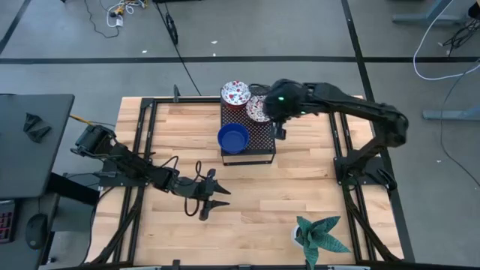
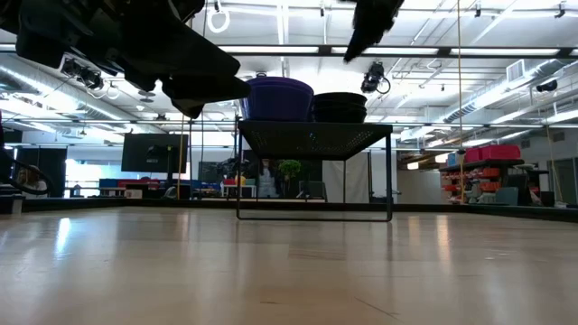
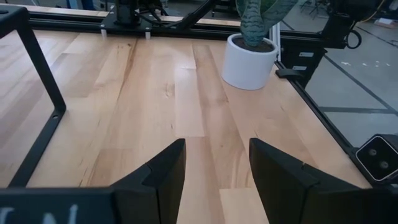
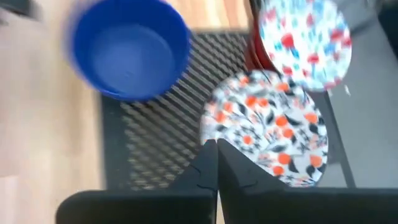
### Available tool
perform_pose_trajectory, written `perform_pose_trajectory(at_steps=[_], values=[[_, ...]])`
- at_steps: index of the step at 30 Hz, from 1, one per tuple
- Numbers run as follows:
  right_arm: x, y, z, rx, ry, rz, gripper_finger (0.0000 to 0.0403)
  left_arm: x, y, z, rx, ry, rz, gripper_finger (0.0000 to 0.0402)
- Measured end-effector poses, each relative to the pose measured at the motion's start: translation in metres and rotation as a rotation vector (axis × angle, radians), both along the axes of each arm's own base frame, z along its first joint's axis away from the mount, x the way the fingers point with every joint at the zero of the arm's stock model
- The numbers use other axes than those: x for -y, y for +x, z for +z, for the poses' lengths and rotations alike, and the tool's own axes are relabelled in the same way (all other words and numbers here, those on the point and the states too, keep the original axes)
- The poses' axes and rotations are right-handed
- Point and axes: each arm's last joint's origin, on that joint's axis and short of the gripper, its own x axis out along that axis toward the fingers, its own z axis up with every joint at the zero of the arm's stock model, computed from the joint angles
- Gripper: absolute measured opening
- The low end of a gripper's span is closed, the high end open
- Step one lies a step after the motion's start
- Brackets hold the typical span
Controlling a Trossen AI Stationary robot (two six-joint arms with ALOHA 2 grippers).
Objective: Pick & Place Mini bowls
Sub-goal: Return to Home Position
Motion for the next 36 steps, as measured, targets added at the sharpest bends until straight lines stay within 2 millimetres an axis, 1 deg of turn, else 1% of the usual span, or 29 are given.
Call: perform_pose_trajectory(at_steps=[2, 4, 7, 9, 11, 14, 17, 21, 26, 28, 32, 36], values=[[-0.011, -0.013, 0.012, 0.069, 0.009, 0.041, 0.0002, 0.000, 0.000, 0.000, 0.000, -0.001, 0.000, 0.0181], [-0.024, -0.028, 0.019, 0.165, 0.019, 0.077, 0.0002, 0.001, 0.000, 0.000, 0.000, 0.000, -0.002, 0.0181], [-0.045, -0.056, 0.018, 0.284, 0.056, 0.091, 0.0002, 0.002, -0.001, 0.000, 0.000, 0.001, -0.009, 0.0181], [-0.059, -0.076, 0.010, 0.344, 0.105, 0.090, 0.0002, 0.003, -0.001, 0.000, 0.001, 0.003, -0.011, 0.0181], [-0.072, -0.094, -0.003, 0.411, 0.165, 0.094, 0.0002, 0.003, -0.001, 0.000, 0.001, 0.004, -0.011, 0.0181], [-0.089, -0.115, -0.029, 0.501, 0.242, 0.126, 0.0002, 0.003, -0.001, 0.000, 0.003, 0.019, -0.012, 0.0181], [-0.100, -0.133, -0.056, 0.590, 0.307, 0.171, 0.0002, 0.001, -0.001, 0.000, 0.005, 0.030, -0.004, 0.0181], [-0.107, -0.151, -0.085, 0.703, 0.343, 0.235, 0.0002, -0.002, 0.001, 0.000, 0.006, 0.032, 0.011, 0.0181], [-0.108, -0.171, -0.108, 0.818, 0.361, 0.269, 0.0002, -0.004, 0.002, 0.000, 0.004, 0.022, 0.024, 0.0181], [-0.107, -0.178, -0.113, 0.874, 0.370, 0.277, 0.0002, -0.004, 0.002, 0.000, 0.004, 0.021, 0.024, 0.0181], [-0.106, -0.187, -0.126, 0.944, 0.397, 0.285, 0.0002, -0.004, 0.002, 0.000, 0.002, 0.002, 0.030, 0.0181], [-0.106, -0.190, -0.142, 0.976, 0.377, 0.303, 0.0002, -0.004, 0.002, 0.000, 0.002, -0.001, 0.039, 0.0181]])
